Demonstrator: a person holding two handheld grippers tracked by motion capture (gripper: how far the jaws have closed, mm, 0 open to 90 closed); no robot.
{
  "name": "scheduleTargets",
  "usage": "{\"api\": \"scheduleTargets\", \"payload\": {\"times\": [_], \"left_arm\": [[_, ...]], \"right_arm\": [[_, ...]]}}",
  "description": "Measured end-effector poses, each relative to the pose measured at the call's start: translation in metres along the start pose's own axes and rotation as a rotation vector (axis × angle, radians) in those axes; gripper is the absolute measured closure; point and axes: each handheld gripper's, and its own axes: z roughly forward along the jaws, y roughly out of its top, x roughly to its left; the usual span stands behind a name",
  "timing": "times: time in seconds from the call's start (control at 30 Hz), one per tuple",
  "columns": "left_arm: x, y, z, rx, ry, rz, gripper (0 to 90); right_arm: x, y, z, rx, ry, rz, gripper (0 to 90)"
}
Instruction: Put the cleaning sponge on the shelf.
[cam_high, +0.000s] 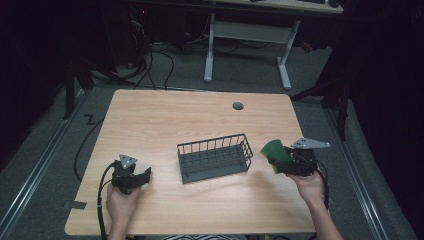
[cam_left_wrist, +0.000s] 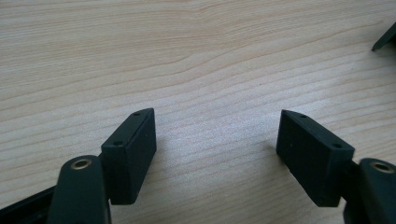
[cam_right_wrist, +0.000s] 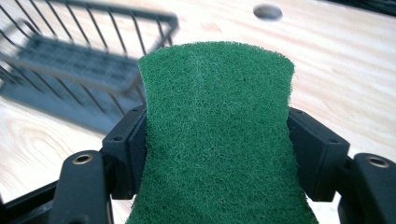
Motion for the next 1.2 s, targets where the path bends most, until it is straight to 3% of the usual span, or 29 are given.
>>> {"api": "scheduleTargets", "payload": {"times": [0.17,0.4,0.77,1.0,1.2], "left_arm": [[0.000,0.000,0.000,0.000,0.000,0.000,29.0],[0.002,0.000,-0.001,-0.005,-0.012,-0.015,29.2],[0.002,0.000,0.000,-0.002,-0.012,-0.008,28.9],[0.002,0.000,0.000,-0.003,-0.014,-0.007,28.8],[0.001,0.000,0.000,-0.003,-0.010,-0.003,28.8]], "right_arm": [[0.007,0.018,-0.002,-0.038,0.047,0.013,30.1],[0.024,0.045,0.005,-0.046,0.082,-0.011,30.1],[0.068,0.091,0.040,-0.029,0.117,-0.090,30.0],[0.088,0.098,0.071,0.024,0.102,-0.121,29.9],[0.094,0.093,0.086,0.055,0.072,-0.152,29.9]]}}
